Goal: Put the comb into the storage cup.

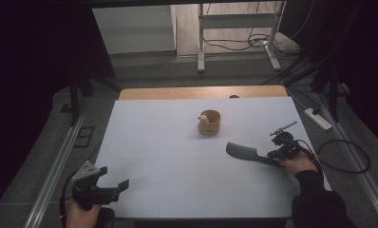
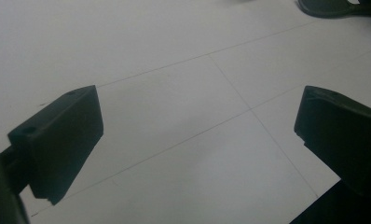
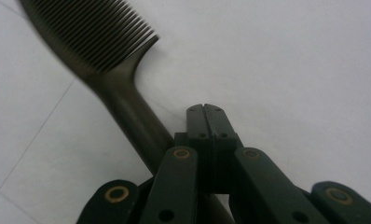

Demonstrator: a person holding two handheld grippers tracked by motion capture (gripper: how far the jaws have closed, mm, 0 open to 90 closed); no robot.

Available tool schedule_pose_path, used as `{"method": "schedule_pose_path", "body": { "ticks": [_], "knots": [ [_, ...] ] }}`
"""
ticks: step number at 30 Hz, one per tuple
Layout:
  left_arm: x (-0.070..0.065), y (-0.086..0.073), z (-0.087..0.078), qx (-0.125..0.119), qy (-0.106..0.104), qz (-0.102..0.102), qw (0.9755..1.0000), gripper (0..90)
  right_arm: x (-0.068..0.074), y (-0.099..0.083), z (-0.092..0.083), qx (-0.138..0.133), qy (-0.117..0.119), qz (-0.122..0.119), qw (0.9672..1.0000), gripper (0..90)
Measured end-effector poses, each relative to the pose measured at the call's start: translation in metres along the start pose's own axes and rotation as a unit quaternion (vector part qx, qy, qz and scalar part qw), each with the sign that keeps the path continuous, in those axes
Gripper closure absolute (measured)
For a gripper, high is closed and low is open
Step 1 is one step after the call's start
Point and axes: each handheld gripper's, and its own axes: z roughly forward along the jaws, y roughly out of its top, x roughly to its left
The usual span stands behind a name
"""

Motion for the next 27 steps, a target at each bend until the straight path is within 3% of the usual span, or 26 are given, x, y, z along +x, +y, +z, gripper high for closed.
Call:
{"method": "schedule_pose_path", "body": {
  "ticks": [17,27],
  "knots": [
    [0.0,0.0,0.0,-0.001,-0.002,-0.001,1.0,1.7,0.011,-0.023,-0.009,0.003,0.022,0.004,0.9998,89.7],
    [0.001,0.0,0.0,-0.002,-0.003,-0.001,1.0,1.7,0.017,-0.027,-0.011,0.006,0.033,-0.003,0.9994,89.7]
  ]
}}
